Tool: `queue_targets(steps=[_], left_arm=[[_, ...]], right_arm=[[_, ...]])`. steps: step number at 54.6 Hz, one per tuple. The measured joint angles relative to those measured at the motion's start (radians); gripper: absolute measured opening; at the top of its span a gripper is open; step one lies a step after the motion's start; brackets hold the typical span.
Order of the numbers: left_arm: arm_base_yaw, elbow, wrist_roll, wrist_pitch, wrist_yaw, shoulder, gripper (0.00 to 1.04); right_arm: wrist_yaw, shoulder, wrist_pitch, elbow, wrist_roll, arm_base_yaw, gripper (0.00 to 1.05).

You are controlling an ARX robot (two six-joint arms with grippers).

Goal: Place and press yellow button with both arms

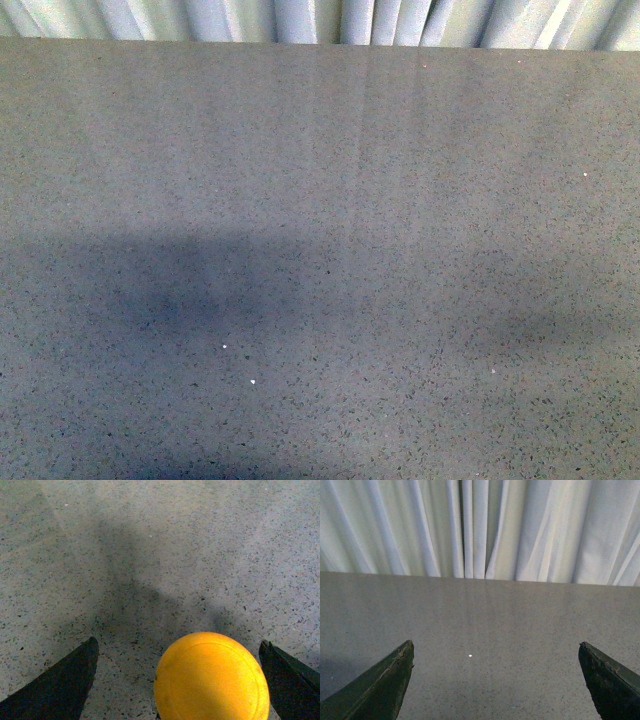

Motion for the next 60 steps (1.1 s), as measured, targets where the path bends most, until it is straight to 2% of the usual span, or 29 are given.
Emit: queue_targets(steps=[9, 19, 32, 47, 52, 60], left_arm=[[-0.018, 0.000, -0.001, 0.015, -0.004, 0.002, 0.93], [-0.031, 0.000, -0.005, 0.027, -0.004, 0.003, 0.66], [-0.032, 0.000, -0.005, 0.034, -0.003, 0.007, 0.35], [-0.022, -0.003, -0.005, 0.024, 0.013, -0.005, 0.34], [-0.020, -0.005, -0.005, -0.015, 0.020, -0.062, 0.34], [-0.048, 0.011, -0.008, -0.159, 0.006, -0.245, 0.34]], right_arm=[[0.000, 0.000, 0.000, 0.000, 0.000, 0.000, 0.96], [0.000, 0.000, 0.000, 0.000, 0.000, 0.000, 0.96], [0.000, 0.000, 0.000, 0.000, 0.000, 0.000, 0.96], [0.000, 0.000, 0.000, 0.000, 0.000, 0.000, 0.96], [0.000, 0.000, 0.000, 0.000, 0.000, 0.000, 0.96], [0.000, 0.000, 0.000, 0.000, 0.000, 0.000, 0.96]])
